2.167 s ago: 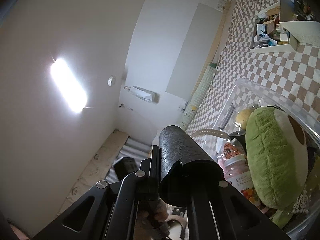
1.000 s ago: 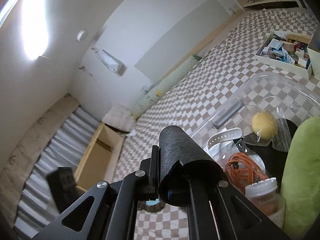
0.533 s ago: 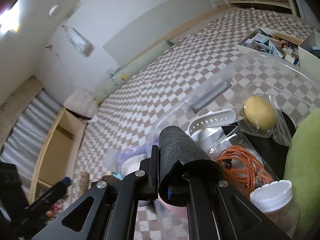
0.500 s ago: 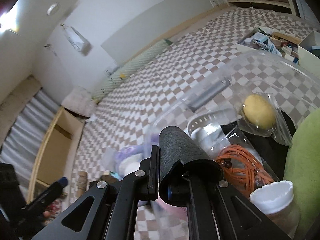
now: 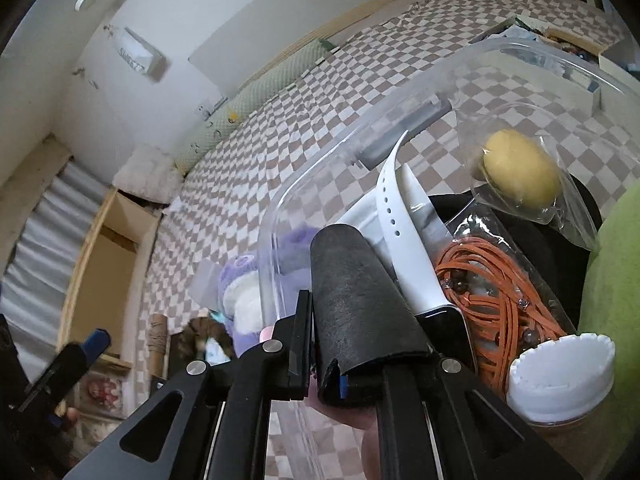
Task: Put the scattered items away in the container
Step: 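Open both grippers to drop the watch and roller into the bin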
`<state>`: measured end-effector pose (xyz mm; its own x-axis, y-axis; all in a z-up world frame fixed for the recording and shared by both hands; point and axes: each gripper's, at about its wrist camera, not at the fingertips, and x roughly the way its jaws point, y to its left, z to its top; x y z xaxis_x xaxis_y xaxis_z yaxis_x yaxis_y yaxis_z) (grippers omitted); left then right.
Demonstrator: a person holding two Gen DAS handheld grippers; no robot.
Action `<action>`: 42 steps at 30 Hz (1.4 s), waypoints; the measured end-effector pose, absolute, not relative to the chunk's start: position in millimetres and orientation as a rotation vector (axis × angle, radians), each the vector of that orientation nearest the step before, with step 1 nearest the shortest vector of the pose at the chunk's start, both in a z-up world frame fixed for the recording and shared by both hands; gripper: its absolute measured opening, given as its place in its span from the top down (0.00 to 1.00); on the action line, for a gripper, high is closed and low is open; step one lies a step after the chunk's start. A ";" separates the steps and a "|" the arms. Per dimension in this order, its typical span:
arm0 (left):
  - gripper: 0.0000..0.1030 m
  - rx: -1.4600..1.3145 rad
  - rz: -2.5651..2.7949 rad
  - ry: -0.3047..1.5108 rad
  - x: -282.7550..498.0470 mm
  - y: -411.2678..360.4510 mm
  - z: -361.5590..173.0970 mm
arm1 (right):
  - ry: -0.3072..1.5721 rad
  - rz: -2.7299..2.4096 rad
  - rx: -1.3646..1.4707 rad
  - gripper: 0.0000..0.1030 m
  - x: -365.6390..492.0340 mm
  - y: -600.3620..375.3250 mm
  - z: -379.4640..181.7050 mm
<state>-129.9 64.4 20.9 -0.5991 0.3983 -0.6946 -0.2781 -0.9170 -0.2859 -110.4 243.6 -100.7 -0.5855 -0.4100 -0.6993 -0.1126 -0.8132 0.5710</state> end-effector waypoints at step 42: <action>0.00 -1.064 2.552 -0.234 -93.4 69.3 39.2 | -0.898 -2.580 0.997 0.00 -43.3 273.4 -32.2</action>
